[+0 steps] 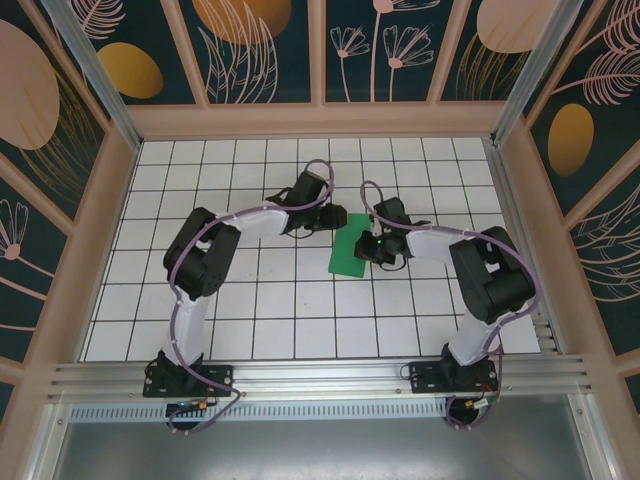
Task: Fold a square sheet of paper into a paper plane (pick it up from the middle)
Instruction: Move the square sheet of paper to the center of the table, then first fold in half a square sheet of paper at the center of the table.
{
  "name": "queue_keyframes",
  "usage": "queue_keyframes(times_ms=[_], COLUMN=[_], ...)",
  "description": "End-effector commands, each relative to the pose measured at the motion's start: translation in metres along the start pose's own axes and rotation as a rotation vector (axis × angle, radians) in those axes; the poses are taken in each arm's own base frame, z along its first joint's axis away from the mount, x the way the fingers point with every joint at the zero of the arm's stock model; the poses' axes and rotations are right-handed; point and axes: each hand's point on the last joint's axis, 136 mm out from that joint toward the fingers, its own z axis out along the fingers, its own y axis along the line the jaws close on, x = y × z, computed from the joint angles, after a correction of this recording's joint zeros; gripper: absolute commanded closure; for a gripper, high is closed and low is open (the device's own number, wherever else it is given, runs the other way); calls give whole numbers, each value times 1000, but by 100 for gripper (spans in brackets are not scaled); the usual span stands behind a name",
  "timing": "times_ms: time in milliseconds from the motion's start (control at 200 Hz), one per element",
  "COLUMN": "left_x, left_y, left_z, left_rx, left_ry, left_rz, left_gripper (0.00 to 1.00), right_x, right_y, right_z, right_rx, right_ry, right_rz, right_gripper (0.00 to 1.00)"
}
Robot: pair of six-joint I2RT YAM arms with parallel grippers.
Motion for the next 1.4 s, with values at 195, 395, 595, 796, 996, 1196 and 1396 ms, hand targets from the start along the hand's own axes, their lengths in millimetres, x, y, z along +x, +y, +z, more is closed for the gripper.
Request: queue_keyframes(times_ms=[195,395,595,796,996,1196,1396], left_x=[13,26,42,52,53,52,43], left_y=[-13,0,20,35,41,38,20], left_z=[-9,3,19,26,26,25,16], left_rx=[227,204,108,36,3,11,70], left_ry=[13,41,83,110,112,113,91], left_rz=[-94,-124,-114,-103,-95,-89,-76], left_gripper=[62,73,78,81,82,82,81], right_x=[-7,-12,-25,-42,-59,-69,-63], right_y=[20,26,36,37,23,12,8], right_z=[12,7,-5,-10,-5,3,10], right_rx=[-64,-95,-153,-163,-127,-110,-119], right_ry=[7,-12,-57,-98,-124,-125,-104], right_rz=[-59,-53,-46,-36,-13,-1,11], right_gripper=[83,83,83,84,84,84,84])
